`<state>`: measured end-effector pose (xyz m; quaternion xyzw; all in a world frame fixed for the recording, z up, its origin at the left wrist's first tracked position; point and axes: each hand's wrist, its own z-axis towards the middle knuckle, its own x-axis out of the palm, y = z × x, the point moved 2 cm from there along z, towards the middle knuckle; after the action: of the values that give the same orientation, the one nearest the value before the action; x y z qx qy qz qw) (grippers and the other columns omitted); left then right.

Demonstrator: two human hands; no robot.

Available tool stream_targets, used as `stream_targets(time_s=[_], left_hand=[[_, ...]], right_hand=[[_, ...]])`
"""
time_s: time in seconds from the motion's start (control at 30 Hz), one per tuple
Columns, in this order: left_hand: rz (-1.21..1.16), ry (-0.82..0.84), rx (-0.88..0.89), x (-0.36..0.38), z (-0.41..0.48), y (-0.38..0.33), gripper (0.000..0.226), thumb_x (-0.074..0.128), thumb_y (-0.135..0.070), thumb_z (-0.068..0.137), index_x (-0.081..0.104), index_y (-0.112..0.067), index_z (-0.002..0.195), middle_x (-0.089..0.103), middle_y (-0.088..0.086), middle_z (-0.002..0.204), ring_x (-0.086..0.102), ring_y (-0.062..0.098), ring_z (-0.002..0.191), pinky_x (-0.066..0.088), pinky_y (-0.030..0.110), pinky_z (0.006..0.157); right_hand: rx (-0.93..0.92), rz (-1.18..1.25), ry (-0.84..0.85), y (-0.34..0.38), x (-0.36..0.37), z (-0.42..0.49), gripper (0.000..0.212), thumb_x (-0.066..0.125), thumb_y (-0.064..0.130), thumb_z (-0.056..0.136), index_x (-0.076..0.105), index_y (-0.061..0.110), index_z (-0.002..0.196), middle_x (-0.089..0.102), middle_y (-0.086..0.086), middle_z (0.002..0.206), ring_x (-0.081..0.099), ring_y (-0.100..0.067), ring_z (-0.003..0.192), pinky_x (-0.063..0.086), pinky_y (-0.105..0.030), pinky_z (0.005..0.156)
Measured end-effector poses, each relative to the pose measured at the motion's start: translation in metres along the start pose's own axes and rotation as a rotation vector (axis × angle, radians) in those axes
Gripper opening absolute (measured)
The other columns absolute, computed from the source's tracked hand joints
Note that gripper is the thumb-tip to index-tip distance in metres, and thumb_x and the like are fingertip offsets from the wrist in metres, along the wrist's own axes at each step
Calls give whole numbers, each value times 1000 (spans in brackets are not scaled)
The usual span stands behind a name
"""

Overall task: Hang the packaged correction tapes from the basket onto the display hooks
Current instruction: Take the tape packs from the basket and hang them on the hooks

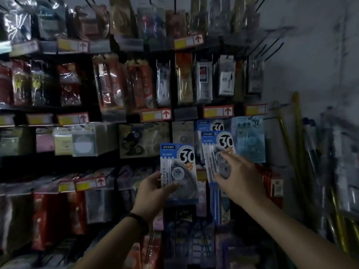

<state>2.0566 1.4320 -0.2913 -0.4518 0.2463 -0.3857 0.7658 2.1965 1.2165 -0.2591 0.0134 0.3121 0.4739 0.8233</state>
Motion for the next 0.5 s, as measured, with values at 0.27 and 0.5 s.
stream_targets(time_s=[0.27, 0.5], left_hand=[[54, -49, 82, 18, 41, -7, 29, 84, -9, 87, 75, -17, 113, 83, -4, 102, 80, 13, 94, 65, 32, 80], [34, 5, 96, 23, 54, -7, 31, 84, -10, 87, 74, -17, 116, 82, -2, 106, 79, 15, 99, 65, 38, 87]], right_hand=[[-11, -121, -82, 0, 12, 47, 66, 70, 41, 94, 48, 22, 153, 53, 0, 149, 43, -27, 137, 50, -43, 106], [-5, -171, -49, 2, 20, 65, 66, 68, 43, 95, 45, 24, 155, 51, -1, 149, 43, -26, 134, 46, -40, 108]])
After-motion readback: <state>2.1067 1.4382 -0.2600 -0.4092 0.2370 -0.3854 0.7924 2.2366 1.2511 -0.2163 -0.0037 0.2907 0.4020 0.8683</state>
